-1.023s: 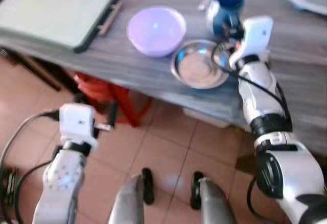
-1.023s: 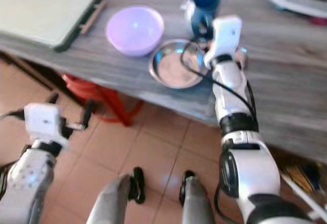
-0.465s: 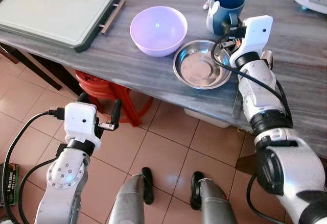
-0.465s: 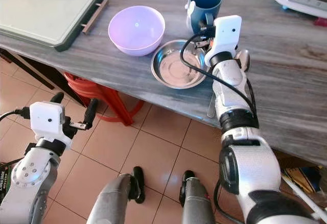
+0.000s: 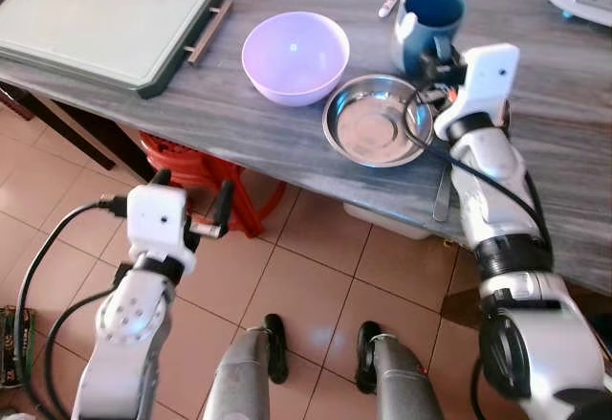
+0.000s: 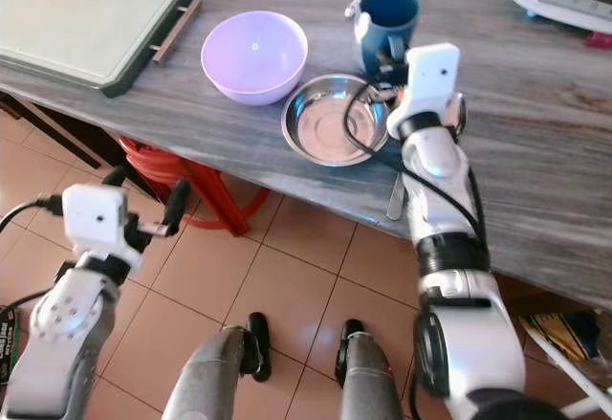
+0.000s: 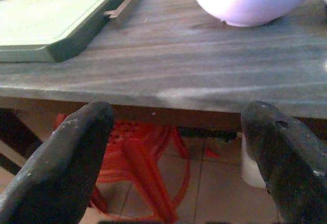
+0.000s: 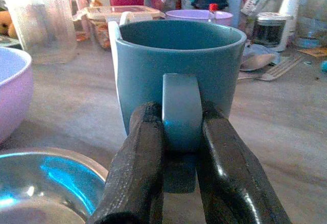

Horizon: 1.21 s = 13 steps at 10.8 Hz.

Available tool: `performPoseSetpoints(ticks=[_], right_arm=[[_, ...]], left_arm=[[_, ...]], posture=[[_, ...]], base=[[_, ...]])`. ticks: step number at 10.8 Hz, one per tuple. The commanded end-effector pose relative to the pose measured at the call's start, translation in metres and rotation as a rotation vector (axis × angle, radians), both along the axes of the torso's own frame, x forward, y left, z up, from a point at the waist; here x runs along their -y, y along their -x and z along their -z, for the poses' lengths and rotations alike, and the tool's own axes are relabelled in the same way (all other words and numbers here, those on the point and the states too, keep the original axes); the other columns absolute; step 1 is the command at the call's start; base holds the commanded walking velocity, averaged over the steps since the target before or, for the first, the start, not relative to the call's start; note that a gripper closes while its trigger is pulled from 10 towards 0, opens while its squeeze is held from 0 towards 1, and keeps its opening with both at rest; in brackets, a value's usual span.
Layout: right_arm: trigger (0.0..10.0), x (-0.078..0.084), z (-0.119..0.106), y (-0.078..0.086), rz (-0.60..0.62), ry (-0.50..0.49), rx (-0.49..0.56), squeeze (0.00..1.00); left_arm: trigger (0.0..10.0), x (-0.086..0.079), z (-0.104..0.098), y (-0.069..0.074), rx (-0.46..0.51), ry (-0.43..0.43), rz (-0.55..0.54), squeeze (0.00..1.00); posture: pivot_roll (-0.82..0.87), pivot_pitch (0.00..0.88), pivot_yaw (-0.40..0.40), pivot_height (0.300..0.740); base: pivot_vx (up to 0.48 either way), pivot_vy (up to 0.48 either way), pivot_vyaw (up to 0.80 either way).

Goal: Setting the table

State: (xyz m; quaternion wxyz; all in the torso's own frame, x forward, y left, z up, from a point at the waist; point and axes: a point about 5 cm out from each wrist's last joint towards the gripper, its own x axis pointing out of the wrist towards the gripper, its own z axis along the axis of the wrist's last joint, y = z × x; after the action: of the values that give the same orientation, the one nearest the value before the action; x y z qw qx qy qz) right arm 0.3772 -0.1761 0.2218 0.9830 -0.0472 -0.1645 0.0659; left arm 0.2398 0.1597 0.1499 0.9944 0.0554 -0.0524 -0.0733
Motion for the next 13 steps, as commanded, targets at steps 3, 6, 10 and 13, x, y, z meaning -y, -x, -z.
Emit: performPoseSetpoints(ticks=[3,6,10,13], right_arm=[[10.0,0.003,0.005,0.007,0.005,0.004,-0.049,1.0],[10.0,0.0,0.006,0.014,-0.023,0.013,-0.058,1.0],[10.0,0.008,-0.005,0.022,0.009,0.114,-0.006,1.0],[10.0,0.009,-0.019,0.026,0.021,0.142,0.064,1.0]], left_arm=[[10.0,-0.001,0.006,-0.001,-0.011,0.003,-0.014,0.0],[10.0,0.001,0.007,-0.003,-0.008,0.01,-0.019,0.0],[10.0,0.008,0.009,-0.01,0.006,0.037,-0.021,0.0],[10.0,0.01,0.01,-0.012,0.013,0.045,-0.025,0.0]], posture=[[0.1,0.286,0.069,0.74],[0.08,0.273,0.059,0.74],[0.05,0.256,0.042,0.74],[0.04,0.244,0.032,0.74]], base=[[0.0,0.0,0.0],[0.0,0.0,0.0],[0.0,0.0,0.0],[0.0,0.0,0.0]])
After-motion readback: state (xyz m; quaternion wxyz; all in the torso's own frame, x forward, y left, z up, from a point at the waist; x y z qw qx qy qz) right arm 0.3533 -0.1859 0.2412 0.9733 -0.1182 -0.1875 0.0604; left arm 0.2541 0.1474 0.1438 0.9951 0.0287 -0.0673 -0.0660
